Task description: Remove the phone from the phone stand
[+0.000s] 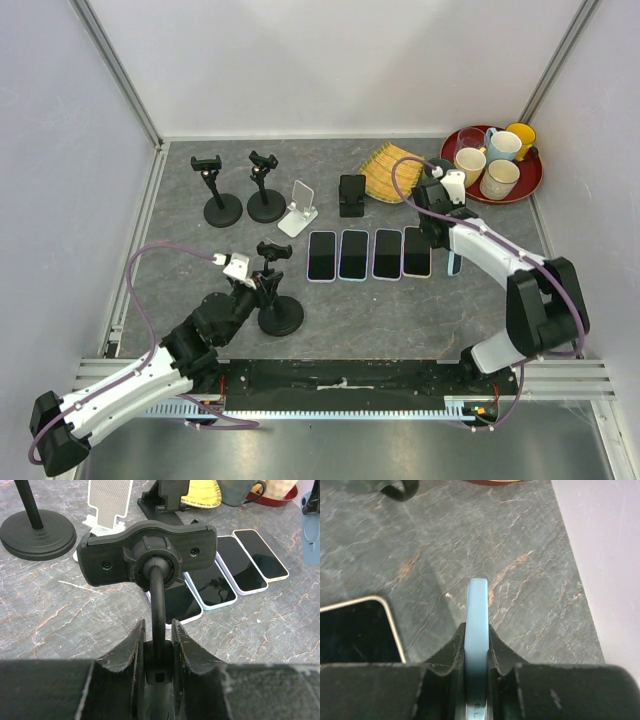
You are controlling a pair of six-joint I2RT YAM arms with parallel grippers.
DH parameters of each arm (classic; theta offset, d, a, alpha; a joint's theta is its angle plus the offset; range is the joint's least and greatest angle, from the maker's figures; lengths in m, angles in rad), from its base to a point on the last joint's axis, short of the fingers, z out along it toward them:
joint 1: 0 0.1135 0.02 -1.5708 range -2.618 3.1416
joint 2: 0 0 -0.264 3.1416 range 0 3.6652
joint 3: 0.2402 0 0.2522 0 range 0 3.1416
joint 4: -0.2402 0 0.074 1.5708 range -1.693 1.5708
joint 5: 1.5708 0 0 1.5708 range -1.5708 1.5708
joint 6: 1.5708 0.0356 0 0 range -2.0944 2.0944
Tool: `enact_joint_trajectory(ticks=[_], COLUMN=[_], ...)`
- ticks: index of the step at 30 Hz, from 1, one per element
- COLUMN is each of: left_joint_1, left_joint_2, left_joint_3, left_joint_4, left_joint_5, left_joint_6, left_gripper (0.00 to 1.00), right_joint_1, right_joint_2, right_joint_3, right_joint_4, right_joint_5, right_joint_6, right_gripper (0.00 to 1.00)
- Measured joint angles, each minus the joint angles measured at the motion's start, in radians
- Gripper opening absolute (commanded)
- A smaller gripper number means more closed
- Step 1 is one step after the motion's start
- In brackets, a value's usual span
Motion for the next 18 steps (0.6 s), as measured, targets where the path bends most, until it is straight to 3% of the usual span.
enact_joint_trajectory(ticks=[11, 14, 18], left_joint_1=[0.000, 0.000, 0.000], left_joint_2=[-0.045, -0.048, -0.049], left_joint_3=[-0.018, -0.019, -0.021], left_joint_4=[-0.015, -0.015, -0.014], left_joint_5=[-0.017, -0.018, -0.018], left_joint_6=[0.000, 0.000, 0.000], left_gripper=[0.02, 0.02, 0.02], right_joint_1=[-0.029, -0.028, -0.028], right_joint_2=[0.247, 0.296, 0.314], right_joint_3=[0.077, 0.107, 0.116], right_joint_4=[0.047, 0.042, 0.040], right_joint_5=[0.129, 0.130, 0.124], right_joint_6=[-0.084, -0.116, -0.133], right_gripper=[0.01, 0.07, 0.23])
